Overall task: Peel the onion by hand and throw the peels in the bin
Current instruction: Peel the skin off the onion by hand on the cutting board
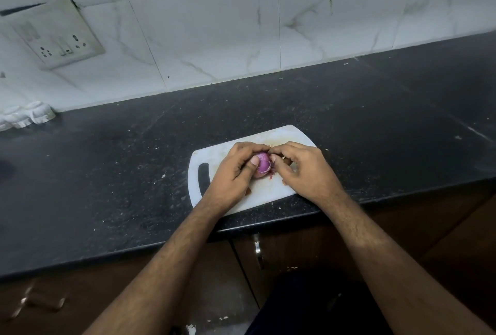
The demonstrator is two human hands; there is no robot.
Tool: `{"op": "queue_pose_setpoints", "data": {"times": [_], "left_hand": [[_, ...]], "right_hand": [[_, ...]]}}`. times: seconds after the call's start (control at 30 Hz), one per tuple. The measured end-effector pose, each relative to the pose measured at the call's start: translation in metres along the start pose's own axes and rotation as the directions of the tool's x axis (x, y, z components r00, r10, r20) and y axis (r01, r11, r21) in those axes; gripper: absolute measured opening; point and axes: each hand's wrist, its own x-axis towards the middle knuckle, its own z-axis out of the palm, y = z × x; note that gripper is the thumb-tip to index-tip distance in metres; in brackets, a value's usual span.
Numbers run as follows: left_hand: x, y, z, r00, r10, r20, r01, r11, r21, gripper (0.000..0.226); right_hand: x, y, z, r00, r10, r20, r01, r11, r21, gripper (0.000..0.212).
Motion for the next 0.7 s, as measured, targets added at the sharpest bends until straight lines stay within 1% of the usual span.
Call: {"op": "queue_pose_setpoints", "data": {"times": [0.2,0.37,0.47,0.7], "left_hand": [[-0.0003,0.0023,0.0,0.998,-0.056,0.012,0.056,0.998,-0.036,0.038],[-0.0013,0.0035,0.0003,0.994,-0.108,0.019,0.109,0.992,-0.07,0.041],[-0.0023,0.0023,0.0004,0.99,-0.144,0.015,0.144,0.983,-0.11,0.041],[-0.0032,0.0036,-0.0002,0.983,-0.183,0.01,0.183,0.973,-0.139,0.042]], "right_hand": [[-0.0002,-0.0013,-0.0001,0.999,-0.025,0.036,0.027,0.999,-0.034,0.03],[-0.001,0.0013,0.0023,0.995,-0.096,0.004,0.096,0.993,-0.066,0.024],[-0.0019,0.0009,0.0027,0.992,-0.123,-0.002,0.122,0.989,-0.086,0.024],[-0.0001,0.0028,0.0025,0.994,-0.105,0.024,0.106,0.993,-0.057,0.026]]}}
